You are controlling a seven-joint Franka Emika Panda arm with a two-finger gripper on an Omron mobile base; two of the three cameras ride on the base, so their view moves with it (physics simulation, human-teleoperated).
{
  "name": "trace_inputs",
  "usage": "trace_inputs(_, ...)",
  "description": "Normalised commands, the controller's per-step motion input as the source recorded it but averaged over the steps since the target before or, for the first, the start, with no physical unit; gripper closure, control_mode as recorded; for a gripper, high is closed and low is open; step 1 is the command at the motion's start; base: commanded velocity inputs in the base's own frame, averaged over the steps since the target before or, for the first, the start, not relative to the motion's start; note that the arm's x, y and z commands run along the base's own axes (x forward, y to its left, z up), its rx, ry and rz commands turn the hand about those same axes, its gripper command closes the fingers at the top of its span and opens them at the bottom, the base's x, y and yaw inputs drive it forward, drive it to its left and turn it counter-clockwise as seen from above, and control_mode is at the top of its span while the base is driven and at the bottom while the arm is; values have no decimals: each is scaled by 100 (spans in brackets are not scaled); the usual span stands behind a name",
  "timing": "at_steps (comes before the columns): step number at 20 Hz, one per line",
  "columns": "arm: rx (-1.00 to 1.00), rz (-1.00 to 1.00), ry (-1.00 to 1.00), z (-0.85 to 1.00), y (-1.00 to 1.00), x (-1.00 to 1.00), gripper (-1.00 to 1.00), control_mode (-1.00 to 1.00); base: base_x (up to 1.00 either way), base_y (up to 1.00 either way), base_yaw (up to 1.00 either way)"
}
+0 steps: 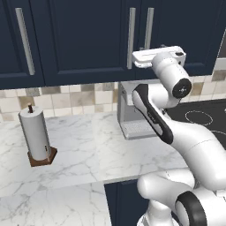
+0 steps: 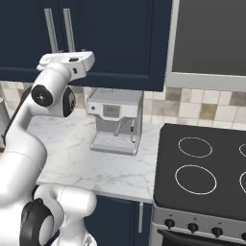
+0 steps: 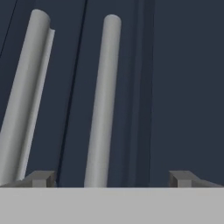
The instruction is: Open the cabinet directly in front. Then move the liquor and the cup to the dining counter with the jar on it.
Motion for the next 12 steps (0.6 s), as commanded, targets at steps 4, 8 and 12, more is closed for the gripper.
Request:
trace_inputs(4,0,0,0,0,19,24,-100,-100,0,0,0)
trace_inputs(8,0,0,0,0,0,29,-100,-100,0,0,0)
trace_inputs(12,0,0,1,0,0,51,-100,-100,0,0,0)
